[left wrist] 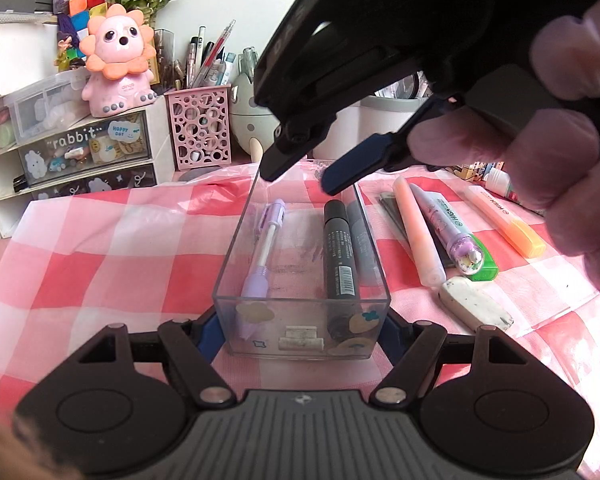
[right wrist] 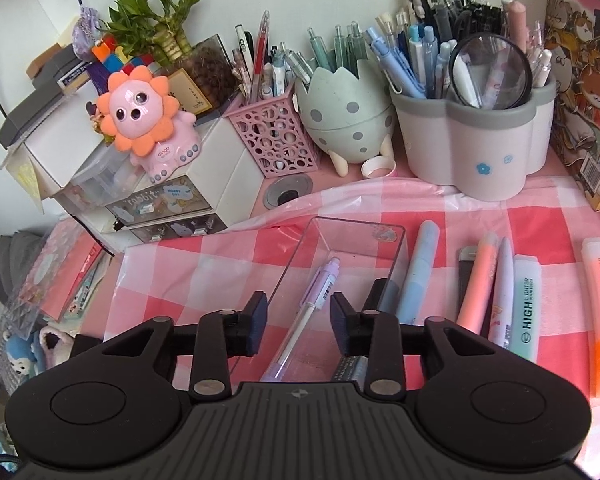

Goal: Organize stationery
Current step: 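Lift the lavender pen with the right gripper and drop it into the clear box, then move the right gripper to the purple-capped pen and grasp it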

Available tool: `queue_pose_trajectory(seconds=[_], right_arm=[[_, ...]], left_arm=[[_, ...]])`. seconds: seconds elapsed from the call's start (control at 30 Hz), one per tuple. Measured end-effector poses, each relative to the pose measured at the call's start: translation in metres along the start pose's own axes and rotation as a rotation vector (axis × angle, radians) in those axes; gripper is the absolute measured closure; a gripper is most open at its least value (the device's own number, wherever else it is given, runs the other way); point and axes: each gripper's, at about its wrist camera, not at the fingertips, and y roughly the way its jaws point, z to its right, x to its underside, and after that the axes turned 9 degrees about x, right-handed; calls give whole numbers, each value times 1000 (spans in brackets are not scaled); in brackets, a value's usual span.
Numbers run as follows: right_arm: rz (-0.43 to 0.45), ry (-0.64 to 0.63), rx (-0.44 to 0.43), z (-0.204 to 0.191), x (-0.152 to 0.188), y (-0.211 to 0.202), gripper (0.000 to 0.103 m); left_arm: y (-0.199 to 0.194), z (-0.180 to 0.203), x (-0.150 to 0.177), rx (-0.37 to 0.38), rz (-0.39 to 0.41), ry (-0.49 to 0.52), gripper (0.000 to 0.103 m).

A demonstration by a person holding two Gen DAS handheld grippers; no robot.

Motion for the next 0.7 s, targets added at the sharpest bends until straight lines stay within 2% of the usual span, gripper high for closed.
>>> queue_pose_trajectory(seconds=[0.3,0.43,0.7], right_arm=[[41,7,24,12,3,-19,51],[61,10,38,19,5,-26,49],[112,12,78,35,11,-42,37]], left_arm=[[0,0,0,0,0,0,55],[0,0,0,0,0,0,55],[0,0,0,0,0,0,55]])
